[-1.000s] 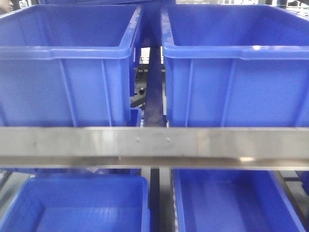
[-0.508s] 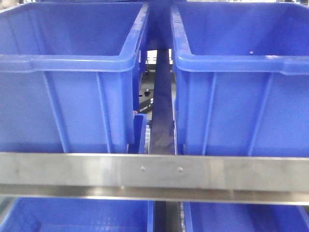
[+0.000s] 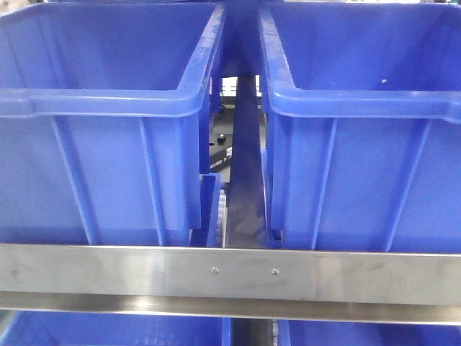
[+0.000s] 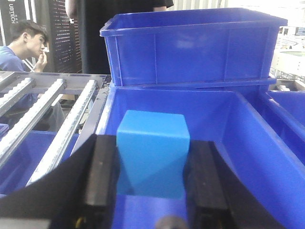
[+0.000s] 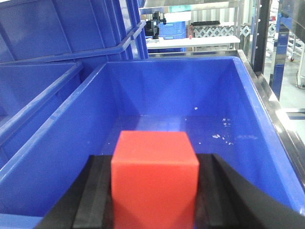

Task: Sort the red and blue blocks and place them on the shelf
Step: 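Hold both cubes above the blue bins on the shelf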

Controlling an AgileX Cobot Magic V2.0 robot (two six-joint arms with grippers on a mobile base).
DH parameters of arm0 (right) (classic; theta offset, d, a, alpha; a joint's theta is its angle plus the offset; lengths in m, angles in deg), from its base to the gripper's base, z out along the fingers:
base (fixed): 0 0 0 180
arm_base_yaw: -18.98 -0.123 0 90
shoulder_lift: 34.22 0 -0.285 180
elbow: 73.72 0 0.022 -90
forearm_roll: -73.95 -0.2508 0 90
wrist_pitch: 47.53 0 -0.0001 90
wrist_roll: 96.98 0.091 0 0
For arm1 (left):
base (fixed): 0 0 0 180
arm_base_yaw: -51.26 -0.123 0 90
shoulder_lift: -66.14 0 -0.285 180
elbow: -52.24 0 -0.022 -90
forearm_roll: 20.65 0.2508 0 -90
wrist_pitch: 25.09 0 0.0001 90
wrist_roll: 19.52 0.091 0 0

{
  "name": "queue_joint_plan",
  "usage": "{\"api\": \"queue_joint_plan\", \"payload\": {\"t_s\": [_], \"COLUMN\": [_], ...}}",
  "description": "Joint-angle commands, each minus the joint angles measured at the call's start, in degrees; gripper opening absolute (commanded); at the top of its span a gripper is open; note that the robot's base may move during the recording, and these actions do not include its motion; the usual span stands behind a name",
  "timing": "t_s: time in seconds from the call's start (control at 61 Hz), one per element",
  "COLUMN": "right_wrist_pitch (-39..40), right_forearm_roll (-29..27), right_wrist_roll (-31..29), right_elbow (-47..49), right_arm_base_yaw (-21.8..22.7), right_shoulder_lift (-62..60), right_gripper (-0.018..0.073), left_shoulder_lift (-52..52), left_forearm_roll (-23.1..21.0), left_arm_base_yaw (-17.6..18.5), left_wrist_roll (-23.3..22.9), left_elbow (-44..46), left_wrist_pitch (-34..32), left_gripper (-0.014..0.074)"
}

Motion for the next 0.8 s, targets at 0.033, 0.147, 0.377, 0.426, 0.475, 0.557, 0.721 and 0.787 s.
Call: {"api": "queue_joint_plan", "payload": {"t_s": [0.033,0.147,0.377,0.426,0.475,0.557,0.721,0.787], "right_wrist_pitch": [4.98,4.98,5.38,5.64,5.64,5.51,5.48,4.89], "right_forearm_roll": [0.38,0.38,0.38,0.38,0.38,0.38,0.38,0.38], "right_wrist_roll": [-0.56,-0.56,-0.56,-0.56,-0.56,-0.56,-0.56,-0.56], "right_elbow": [1.59,1.59,1.59,1.59,1.59,1.59,1.59,1.59], "right_arm_base_yaw": [0.40,0.40,0.40,0.40,0.40,0.40,0.40,0.40], "right_shoulder_lift": [0.47,0.47,0.47,0.47,0.47,0.47,0.47,0.47], "right_gripper": [0.0037,0.0037,0.0037,0.0037,0.0037,0.0037,0.0037,0.0037], "left_shoulder_lift": [0.36,0.36,0.36,0.36,0.36,0.36,0.36,0.36], "left_forearm_roll": [-0.06,-0.06,-0.06,-0.06,-0.06,-0.06,-0.47,-0.55], "left_arm_base_yaw": [-0.10,-0.10,-0.10,-0.10,-0.10,-0.10,-0.10,-0.10], "left_wrist_roll": [-0.08,-0.08,-0.08,-0.08,-0.08,-0.08,-0.08,-0.08], "left_elbow": [1.69,1.69,1.69,1.69,1.69,1.69,1.69,1.69], "left_wrist_pitch": [-5.16,-5.16,-5.16,-5.16,-5.16,-5.38,-5.38,-5.38], "left_gripper": [0.0122,0.0122,0.0122,0.0122,0.0122,0.0122,0.0122,0.0122]}}
